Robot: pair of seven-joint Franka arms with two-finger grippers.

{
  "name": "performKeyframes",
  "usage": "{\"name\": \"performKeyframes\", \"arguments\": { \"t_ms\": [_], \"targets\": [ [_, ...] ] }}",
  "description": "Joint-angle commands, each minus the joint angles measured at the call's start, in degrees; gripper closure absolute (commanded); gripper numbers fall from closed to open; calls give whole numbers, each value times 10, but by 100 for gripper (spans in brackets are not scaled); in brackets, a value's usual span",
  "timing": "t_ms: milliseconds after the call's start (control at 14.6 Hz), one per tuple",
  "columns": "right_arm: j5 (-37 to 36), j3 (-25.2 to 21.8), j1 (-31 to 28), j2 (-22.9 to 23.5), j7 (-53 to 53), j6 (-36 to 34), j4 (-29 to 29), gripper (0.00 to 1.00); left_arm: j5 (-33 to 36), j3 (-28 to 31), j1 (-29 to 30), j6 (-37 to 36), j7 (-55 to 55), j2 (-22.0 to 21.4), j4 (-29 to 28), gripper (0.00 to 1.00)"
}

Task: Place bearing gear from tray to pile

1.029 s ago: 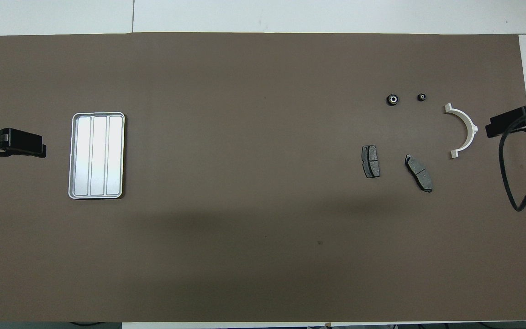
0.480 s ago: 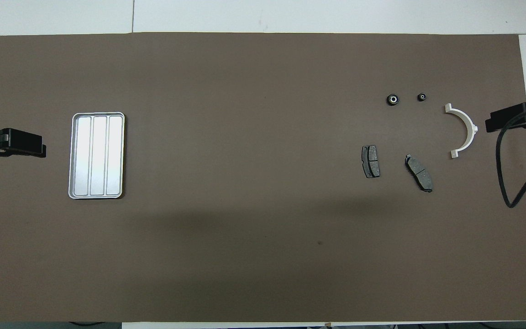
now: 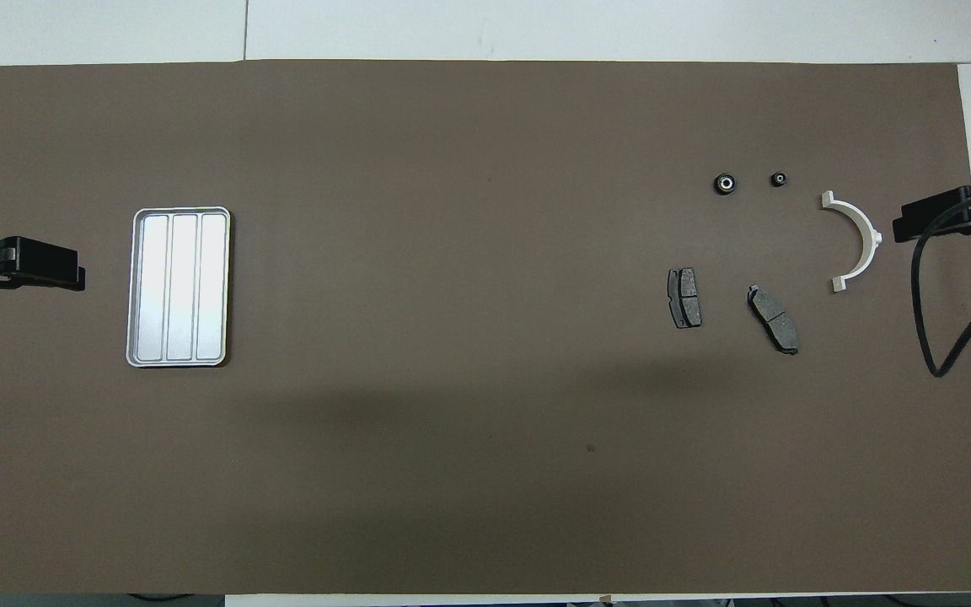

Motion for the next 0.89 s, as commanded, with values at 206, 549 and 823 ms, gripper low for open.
{"name": "performKeyframes", "arguments": {
  "t_ms": [206,549,823],
  "targets": [
    [2,8,-8,10,50,9,6,0,-4,1,-1,-12,3,-6,4,0],
    [0,7,-8,11,33,9,6,0,-4,1,-1,-12,3,-5,4,0],
    [1,7,-8,10,27,8,7,0,-4,1,-1,-12,3,-6,4,0]
  ]
}}
